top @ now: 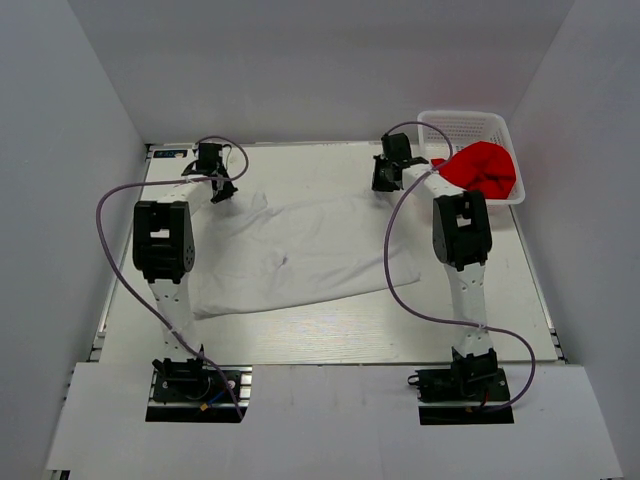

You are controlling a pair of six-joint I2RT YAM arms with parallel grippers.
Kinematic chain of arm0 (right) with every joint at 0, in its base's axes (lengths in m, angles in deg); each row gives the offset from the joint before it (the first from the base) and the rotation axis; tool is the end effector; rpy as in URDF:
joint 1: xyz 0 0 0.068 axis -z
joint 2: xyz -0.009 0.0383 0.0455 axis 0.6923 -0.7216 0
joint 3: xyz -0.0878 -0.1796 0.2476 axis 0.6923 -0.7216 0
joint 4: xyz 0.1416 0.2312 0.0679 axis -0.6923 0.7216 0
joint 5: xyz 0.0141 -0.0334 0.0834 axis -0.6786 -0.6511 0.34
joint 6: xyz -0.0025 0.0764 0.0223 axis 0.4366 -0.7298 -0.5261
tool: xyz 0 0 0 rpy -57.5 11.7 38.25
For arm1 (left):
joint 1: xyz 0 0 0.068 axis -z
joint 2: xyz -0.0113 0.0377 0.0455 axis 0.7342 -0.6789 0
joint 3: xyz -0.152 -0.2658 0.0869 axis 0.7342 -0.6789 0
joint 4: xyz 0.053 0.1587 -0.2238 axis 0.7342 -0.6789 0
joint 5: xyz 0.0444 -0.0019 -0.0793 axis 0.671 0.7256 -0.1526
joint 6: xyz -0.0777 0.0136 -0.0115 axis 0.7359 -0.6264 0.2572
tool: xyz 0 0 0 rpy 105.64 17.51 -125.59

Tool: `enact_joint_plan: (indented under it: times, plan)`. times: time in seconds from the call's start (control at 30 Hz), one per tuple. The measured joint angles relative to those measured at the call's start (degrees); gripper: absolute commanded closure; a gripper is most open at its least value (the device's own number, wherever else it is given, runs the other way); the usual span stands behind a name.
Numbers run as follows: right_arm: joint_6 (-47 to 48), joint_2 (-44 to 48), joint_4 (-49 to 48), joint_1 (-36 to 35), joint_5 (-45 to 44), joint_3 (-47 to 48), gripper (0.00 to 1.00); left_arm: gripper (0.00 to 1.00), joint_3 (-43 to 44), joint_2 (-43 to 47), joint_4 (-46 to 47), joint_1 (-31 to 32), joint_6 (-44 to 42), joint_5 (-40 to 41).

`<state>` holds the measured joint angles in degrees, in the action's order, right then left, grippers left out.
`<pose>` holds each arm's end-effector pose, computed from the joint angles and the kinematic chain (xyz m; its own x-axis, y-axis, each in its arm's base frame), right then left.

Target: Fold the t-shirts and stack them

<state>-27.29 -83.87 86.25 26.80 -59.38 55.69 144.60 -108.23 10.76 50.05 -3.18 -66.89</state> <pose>0.5858 0.1750 0.1631 -0.7127 0.0962 -0.6948 -0.0387 0.9836 0.1759 0.5393 -0.0169 0.1686 -0.6998 -0.3696 -0.6113 -0.3539 0.9227 -0.1527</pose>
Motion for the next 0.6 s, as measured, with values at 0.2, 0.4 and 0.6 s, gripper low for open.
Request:
enact_joint_plan:
  times: [0.2, 0.4, 0.6]
  plan:
    - [1.29, 8.57, -1.22, -0.42, 0.42, -9.92, 1.00, 1.00, -12.17, 12.98, 2.47, 0.68, 1.33, 0.04]
    - [1.95, 22.51, -5.46, -1.07, 0.85, -25.00, 1.00, 1.00, -27.93, 29.70, 5.90, 1.49, 4.59, 0.96]
    - [2.49, 31.80, -8.70, -1.33, 0.98, -36.00, 1.00, 1.00, -41.33, 44.57, 6.84, 1.46, 10.29, 1.70]
